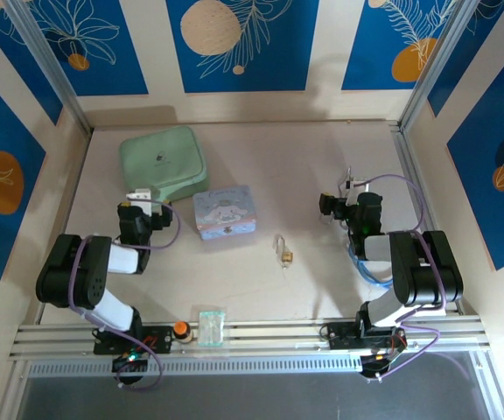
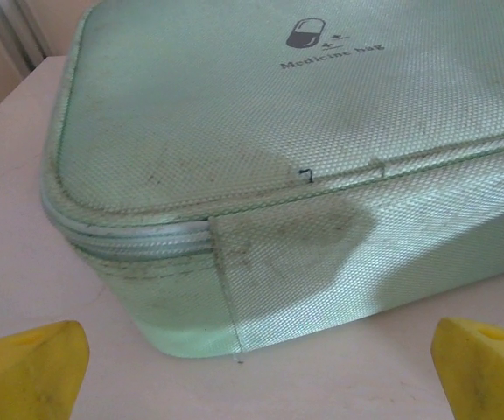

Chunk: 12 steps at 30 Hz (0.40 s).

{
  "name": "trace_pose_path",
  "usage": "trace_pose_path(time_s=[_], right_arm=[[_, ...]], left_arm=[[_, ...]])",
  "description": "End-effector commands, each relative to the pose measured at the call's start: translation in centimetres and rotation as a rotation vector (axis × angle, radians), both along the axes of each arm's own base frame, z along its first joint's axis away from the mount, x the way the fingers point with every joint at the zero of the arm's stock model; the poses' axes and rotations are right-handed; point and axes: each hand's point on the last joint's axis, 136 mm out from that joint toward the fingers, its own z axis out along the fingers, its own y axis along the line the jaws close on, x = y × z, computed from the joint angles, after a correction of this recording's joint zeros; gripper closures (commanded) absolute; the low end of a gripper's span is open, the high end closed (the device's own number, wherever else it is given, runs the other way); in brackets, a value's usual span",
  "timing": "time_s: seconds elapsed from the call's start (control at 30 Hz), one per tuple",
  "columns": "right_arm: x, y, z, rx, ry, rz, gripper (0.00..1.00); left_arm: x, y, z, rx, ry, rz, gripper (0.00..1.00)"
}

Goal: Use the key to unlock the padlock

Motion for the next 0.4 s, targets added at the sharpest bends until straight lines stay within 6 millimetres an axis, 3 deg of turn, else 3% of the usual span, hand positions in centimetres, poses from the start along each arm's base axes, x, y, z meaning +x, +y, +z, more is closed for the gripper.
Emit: trace_pose_path(time_s=[0.0, 0.37], right_arm=[[0.29, 0.14, 0.93, -0.003, -0.038, 0.016, 0.01], [0.32, 0.25, 1.02, 0.001, -0.039, 0.026, 0.01]], left_arm=[[0.89, -0.33, 0.96, 0.008, -0.027, -0.033, 0.00], [0.75, -0.44, 0.97, 0.010, -0.029, -0.037, 0.00]])
